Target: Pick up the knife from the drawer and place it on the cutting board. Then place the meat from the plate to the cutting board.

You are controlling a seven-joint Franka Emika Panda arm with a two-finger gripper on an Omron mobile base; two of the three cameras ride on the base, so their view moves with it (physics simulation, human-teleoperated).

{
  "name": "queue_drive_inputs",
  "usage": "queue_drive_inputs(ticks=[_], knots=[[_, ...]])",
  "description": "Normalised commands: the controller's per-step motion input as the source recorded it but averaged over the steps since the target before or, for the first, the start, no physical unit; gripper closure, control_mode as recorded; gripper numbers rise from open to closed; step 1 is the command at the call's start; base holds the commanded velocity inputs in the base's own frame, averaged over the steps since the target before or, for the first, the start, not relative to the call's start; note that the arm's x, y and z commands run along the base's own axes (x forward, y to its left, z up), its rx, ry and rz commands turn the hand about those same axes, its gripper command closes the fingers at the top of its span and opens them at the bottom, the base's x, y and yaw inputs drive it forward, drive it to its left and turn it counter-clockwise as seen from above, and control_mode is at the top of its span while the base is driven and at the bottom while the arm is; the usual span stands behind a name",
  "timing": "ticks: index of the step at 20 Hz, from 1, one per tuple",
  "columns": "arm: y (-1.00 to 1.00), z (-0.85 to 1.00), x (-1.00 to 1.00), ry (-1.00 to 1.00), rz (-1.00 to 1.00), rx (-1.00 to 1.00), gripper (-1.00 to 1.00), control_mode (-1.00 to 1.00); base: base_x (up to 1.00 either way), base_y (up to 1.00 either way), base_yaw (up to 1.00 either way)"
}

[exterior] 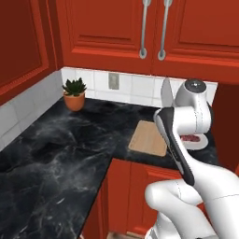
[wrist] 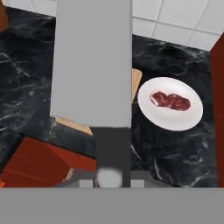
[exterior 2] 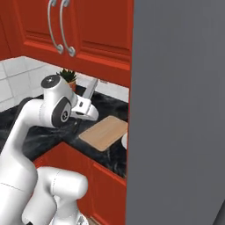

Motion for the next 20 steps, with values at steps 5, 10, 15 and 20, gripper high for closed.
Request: queue_drive_inputs(ticks=[5, 10, 15, 20], knots=[[0.0, 0.0, 0.0, 0.0, 0.0, 0.0, 1.0, 1.0, 0.56, -0.24, -0.11], [0.0, 0.0, 0.0, 0.0, 0.0, 0.0, 1.0, 1.0, 0.14, 0.07, 0.0], [0.0, 0.0, 0.0, 0.0, 0.0, 0.0, 1.0, 1.0, 0.0, 0.25, 0.0], [0.11, -0.08, -0.05, 0.0, 0.0, 0.0, 1.0, -1.0, -0.06, 0.34, 0.0]])
